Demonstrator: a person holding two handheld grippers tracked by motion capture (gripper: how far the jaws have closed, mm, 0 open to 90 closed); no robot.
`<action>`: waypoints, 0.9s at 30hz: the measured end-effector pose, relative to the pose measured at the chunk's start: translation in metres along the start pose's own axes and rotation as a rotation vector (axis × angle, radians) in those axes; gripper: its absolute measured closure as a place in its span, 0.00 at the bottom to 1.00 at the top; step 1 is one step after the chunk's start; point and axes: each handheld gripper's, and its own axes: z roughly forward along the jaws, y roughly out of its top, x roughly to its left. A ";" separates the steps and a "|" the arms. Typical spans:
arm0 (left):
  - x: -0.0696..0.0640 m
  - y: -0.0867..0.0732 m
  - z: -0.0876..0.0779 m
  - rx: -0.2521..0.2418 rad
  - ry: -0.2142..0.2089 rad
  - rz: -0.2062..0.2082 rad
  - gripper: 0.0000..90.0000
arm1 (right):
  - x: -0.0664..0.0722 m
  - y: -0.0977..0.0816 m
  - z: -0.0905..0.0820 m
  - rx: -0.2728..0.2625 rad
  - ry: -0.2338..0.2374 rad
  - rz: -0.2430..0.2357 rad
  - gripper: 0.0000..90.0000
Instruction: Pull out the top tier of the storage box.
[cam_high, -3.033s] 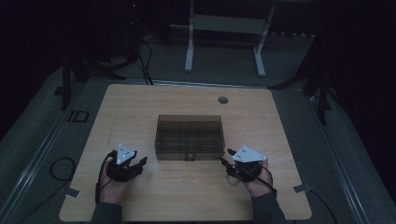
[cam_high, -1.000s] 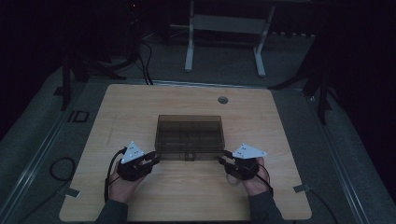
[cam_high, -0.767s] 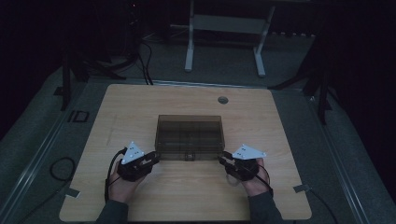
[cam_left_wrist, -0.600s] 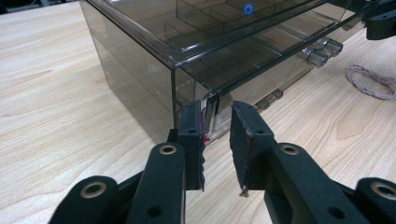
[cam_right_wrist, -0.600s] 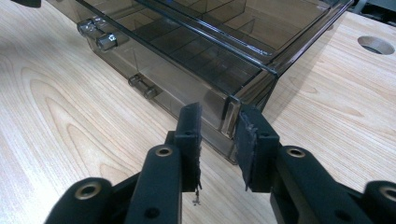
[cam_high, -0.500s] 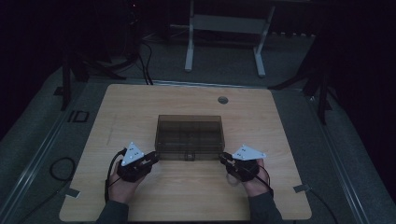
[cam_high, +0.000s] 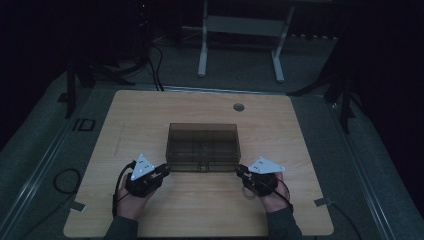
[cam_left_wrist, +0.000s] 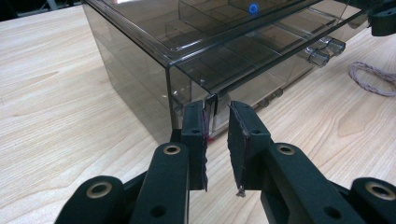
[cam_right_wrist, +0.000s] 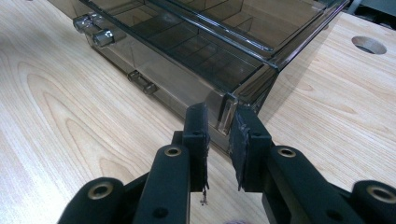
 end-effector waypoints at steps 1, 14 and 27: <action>0.000 0.000 0.000 -0.001 0.000 -0.001 0.86 | 0.000 0.000 0.000 0.001 0.001 0.000 0.85; -0.005 -0.002 -0.005 0.000 0.011 -0.002 0.86 | 0.005 -0.002 -0.004 0.000 0.001 -0.001 0.85; -0.009 -0.003 -0.011 0.001 0.013 0.001 0.87 | 0.009 -0.004 -0.009 -0.005 0.005 -0.006 0.85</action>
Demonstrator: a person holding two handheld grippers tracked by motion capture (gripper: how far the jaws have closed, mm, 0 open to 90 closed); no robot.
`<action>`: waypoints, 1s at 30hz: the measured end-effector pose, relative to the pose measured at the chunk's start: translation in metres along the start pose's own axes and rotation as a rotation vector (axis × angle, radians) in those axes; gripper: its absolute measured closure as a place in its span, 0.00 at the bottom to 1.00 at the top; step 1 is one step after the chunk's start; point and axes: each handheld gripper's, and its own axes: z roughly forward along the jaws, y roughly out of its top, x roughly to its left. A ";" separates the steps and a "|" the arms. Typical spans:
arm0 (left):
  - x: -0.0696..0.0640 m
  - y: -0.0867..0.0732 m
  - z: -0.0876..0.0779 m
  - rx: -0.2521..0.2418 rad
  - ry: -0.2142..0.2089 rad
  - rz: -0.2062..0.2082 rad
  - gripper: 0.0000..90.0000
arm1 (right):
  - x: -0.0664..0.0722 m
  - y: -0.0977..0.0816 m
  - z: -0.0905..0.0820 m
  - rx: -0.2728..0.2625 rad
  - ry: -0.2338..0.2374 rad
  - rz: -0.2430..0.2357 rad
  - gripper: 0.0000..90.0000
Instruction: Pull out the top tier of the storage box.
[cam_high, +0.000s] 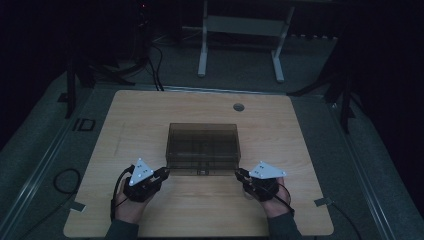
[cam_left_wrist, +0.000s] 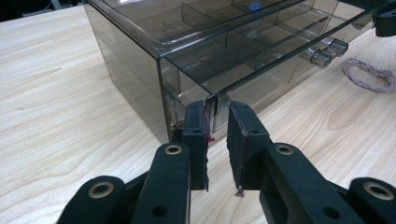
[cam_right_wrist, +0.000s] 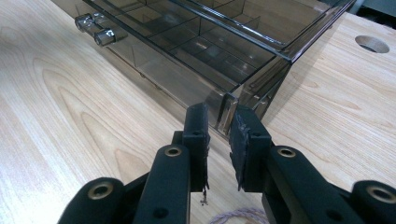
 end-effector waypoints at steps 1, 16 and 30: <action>-0.001 0.000 -0.001 -0.001 0.002 -0.002 0.87 | 0.000 0.000 0.000 0.001 0.001 0.002 0.85; -0.006 -0.003 -0.008 -0.001 0.000 0.001 0.88 | 0.007 -0.004 -0.007 0.000 0.005 -0.002 0.85; -0.014 -0.007 -0.015 -0.007 -0.003 -0.004 0.88 | 0.012 -0.008 -0.014 -0.006 0.013 -0.001 0.85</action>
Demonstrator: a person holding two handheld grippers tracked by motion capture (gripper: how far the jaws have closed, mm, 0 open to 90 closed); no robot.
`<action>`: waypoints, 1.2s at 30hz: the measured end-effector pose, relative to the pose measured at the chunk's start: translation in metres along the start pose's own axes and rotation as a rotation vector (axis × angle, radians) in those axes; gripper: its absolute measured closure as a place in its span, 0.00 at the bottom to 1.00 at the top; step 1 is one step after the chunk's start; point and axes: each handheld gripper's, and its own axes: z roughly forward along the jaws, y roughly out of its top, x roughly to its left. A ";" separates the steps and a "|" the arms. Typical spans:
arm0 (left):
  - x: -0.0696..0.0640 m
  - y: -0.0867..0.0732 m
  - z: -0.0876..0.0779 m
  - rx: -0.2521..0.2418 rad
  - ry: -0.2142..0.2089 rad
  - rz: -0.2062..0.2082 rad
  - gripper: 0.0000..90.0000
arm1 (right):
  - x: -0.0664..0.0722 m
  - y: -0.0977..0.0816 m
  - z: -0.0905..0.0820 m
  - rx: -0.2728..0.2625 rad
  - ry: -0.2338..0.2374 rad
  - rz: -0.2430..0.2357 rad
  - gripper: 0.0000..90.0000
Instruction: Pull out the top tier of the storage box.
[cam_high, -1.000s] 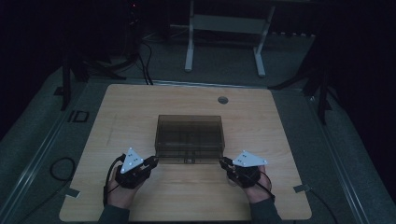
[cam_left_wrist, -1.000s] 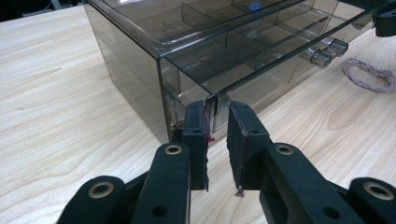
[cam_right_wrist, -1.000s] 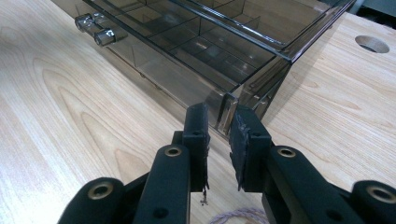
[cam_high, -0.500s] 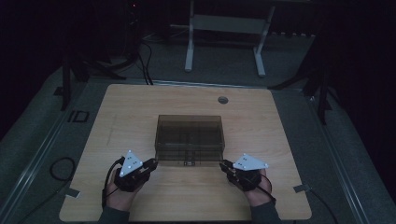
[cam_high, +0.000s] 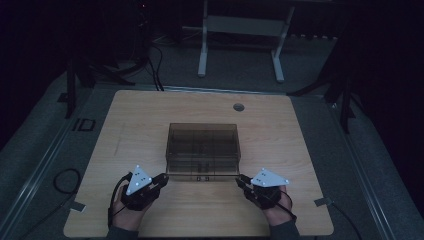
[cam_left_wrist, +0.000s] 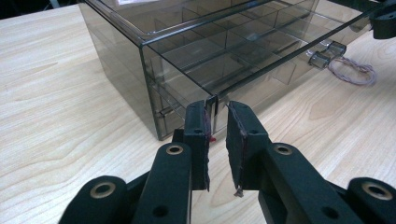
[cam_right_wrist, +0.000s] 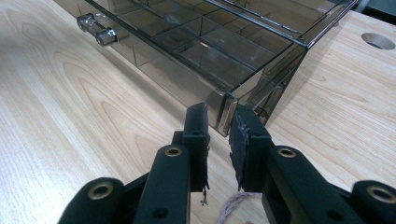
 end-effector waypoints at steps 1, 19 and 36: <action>-0.001 0.000 -0.001 0.000 0.000 0.000 0.88 | 0.000 0.000 0.000 0.000 0.000 0.000 0.85; -0.006 -0.008 -0.009 -0.006 -0.011 -0.018 0.88 | 0.007 -0.006 -0.005 0.002 0.013 0.001 0.86; 0.003 -0.012 -0.011 0.006 -0.062 -0.014 0.69 | 0.003 -0.008 -0.001 0.023 0.046 0.002 0.62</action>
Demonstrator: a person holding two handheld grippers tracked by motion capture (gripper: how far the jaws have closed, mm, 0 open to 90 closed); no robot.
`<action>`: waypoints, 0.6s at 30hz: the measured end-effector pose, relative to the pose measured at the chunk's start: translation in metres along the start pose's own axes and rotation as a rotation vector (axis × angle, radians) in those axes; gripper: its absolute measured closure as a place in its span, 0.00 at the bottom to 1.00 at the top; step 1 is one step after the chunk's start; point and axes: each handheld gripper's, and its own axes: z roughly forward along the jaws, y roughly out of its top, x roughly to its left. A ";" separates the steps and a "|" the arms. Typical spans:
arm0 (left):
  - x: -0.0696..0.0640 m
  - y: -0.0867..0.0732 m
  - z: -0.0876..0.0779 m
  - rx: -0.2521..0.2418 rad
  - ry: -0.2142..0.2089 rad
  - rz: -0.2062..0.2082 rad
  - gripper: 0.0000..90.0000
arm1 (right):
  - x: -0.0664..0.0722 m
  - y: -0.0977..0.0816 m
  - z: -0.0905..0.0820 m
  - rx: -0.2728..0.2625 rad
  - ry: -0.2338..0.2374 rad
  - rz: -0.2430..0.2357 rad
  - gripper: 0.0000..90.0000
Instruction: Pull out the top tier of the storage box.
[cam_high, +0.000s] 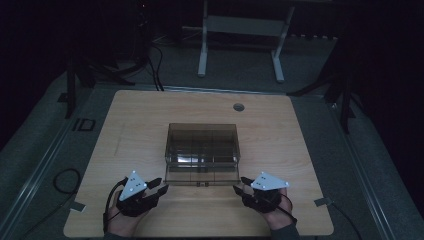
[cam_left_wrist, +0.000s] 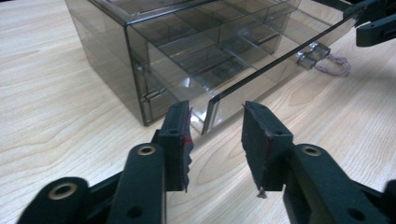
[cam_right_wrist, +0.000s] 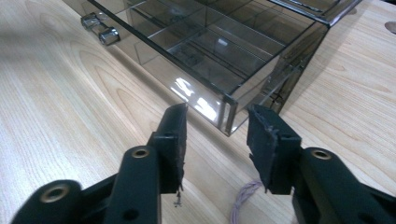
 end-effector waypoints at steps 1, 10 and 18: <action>0.001 -0.001 0.000 0.002 -0.003 -0.002 0.67 | -0.001 0.000 0.000 0.000 -0.001 0.002 0.61; 0.009 -0.002 -0.011 -0.020 0.000 0.011 0.60 | -0.005 -0.001 -0.001 0.017 -0.002 0.009 0.53; 0.014 -0.003 -0.018 -0.045 -0.012 0.000 0.57 | -0.009 -0.004 0.002 0.062 0.001 -0.001 0.42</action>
